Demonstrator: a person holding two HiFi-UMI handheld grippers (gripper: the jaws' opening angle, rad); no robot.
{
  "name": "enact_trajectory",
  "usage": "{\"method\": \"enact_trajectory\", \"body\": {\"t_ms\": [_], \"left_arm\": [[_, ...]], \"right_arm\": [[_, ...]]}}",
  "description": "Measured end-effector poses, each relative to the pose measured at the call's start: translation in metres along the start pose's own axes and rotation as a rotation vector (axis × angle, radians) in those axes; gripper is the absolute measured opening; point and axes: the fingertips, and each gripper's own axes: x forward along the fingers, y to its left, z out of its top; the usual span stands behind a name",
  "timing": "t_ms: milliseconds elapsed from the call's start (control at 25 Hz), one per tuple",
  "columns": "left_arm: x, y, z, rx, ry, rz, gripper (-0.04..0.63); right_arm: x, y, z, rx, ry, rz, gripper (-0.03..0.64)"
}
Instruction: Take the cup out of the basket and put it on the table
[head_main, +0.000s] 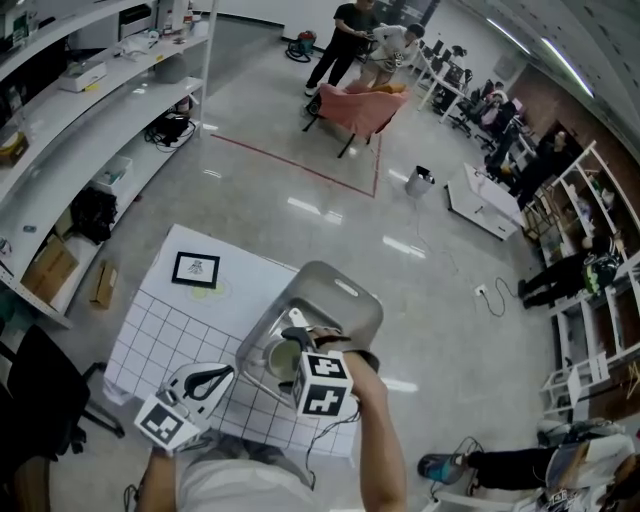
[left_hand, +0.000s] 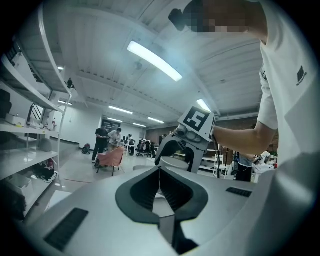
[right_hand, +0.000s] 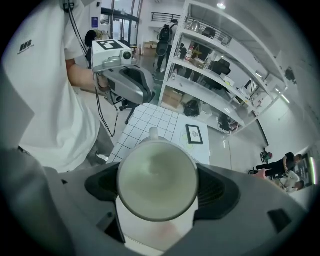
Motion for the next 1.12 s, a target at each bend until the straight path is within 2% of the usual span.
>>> {"method": "enact_trajectory", "body": {"t_ms": [480, 1120], "left_arm": [[-0.037, 0.017, -0.007, -0.018, 0.001, 0.093, 0.012], [-0.104, 0.05, -0.021, -0.039, 0.002, 0.274, 0.012]], "right_arm": [[0.005, 0.005, 0.056, -0.104, -0.051, 0.035, 0.437], [0.048, 0.012, 0.142, -0.23, -0.132, 0.11, 0.437]]}}
